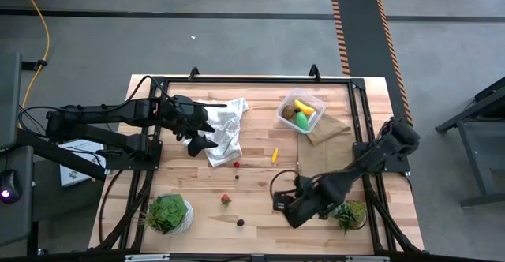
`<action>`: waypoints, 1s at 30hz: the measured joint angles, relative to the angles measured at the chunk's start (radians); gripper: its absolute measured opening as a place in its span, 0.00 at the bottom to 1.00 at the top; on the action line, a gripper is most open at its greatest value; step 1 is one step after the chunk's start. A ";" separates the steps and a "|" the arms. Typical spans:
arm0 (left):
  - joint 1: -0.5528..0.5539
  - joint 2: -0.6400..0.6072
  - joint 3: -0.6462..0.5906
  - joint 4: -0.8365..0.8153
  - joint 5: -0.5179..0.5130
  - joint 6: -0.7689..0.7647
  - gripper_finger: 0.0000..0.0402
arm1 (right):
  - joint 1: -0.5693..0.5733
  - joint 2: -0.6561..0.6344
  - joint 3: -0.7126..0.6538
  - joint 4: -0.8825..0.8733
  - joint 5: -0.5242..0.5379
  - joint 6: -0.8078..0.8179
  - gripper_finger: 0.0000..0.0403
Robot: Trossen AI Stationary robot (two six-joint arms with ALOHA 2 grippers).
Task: Pick and placing Produce into tupperware
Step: Put the pink peach into the transparent bin
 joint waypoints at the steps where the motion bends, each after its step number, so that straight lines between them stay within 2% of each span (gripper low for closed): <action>1: 0.000 0.000 0.000 0.000 0.000 0.000 0.82 | 0.000 0.033 0.049 -0.055 -0.004 0.001 0.32; 7: 0.000 0.000 0.000 0.000 0.000 0.002 0.82 | 0.000 0.232 0.324 -0.329 -0.022 0.000 0.32; 11: 0.000 0.000 0.000 -0.002 0.003 0.008 0.82 | 0.000 0.308 0.399 -0.388 -0.022 0.013 0.33; 19: 0.000 0.000 0.000 -0.040 0.027 0.028 0.82 | 0.000 0.333 0.364 -0.369 -0.021 0.013 0.39; 26: 0.000 0.000 0.000 -0.061 0.029 0.027 0.82 | 0.000 0.280 0.260 -0.371 -0.048 -0.004 0.45; 30: 0.000 0.000 0.000 -0.061 0.031 0.025 0.82 | 0.003 0.245 0.159 -0.222 -0.052 0.000 0.45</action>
